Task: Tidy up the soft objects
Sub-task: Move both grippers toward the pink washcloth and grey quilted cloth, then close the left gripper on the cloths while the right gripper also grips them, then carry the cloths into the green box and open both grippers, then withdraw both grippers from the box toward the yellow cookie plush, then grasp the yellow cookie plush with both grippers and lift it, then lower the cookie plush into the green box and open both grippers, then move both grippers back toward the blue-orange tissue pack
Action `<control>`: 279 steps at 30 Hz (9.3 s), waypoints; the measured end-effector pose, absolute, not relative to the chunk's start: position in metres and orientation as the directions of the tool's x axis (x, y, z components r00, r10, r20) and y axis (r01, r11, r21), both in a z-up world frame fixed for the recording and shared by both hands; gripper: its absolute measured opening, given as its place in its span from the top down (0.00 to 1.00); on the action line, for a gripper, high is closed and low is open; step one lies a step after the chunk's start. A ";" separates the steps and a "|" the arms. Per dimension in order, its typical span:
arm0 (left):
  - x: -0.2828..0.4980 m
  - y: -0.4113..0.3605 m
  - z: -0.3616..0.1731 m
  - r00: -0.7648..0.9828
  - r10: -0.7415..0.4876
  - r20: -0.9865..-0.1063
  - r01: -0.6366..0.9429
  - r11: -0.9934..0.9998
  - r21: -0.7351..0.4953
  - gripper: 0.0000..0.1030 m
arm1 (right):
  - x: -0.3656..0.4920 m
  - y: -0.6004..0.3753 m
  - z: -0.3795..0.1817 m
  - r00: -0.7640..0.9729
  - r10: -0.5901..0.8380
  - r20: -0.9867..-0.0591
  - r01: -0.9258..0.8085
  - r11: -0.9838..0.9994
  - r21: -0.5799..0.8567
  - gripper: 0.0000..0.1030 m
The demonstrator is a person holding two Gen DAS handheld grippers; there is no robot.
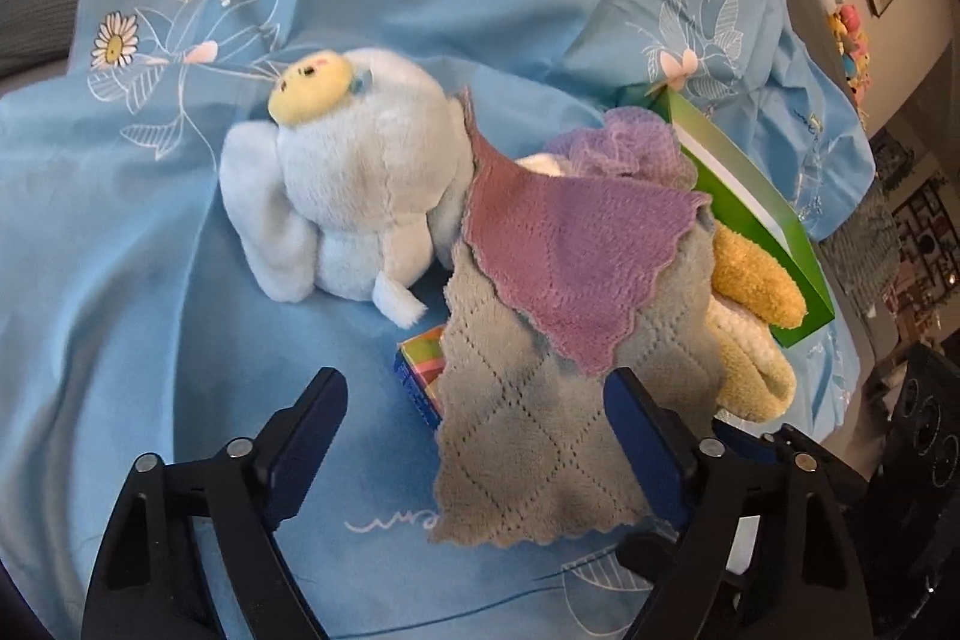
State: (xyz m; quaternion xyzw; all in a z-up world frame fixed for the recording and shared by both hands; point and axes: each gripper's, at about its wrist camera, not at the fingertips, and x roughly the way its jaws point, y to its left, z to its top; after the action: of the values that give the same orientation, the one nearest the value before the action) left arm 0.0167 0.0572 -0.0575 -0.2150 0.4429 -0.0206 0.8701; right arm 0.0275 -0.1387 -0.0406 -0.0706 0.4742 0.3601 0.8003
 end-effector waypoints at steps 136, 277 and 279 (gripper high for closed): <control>0.104 -0.118 0.036 0.684 0.007 -0.729 0.031 0.999 0.038 0.07 | 0.128 -0.312 0.058 0.624 0.311 -0.717 -0.383 0.921 0.066 0.06; 0.015 0.033 -0.059 0.552 -0.204 -0.808 -0.182 0.917 -0.355 0.04 | 0.024 -0.192 -0.009 0.245 0.631 -0.736 -0.743 0.610 0.275 0.09; 0.019 0.029 -0.065 0.546 -0.199 -0.814 -0.163 0.928 -0.336 0.04 | 0.024 -0.175 -0.020 0.213 0.627 -0.749 -0.758 0.590 0.278 0.10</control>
State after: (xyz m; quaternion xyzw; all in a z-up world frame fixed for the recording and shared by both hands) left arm 0.0192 0.0294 -0.0647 -0.1900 0.4766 -0.0106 0.8583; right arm 0.0242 -0.1750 -0.0198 -0.0741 0.4404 0.4466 0.7753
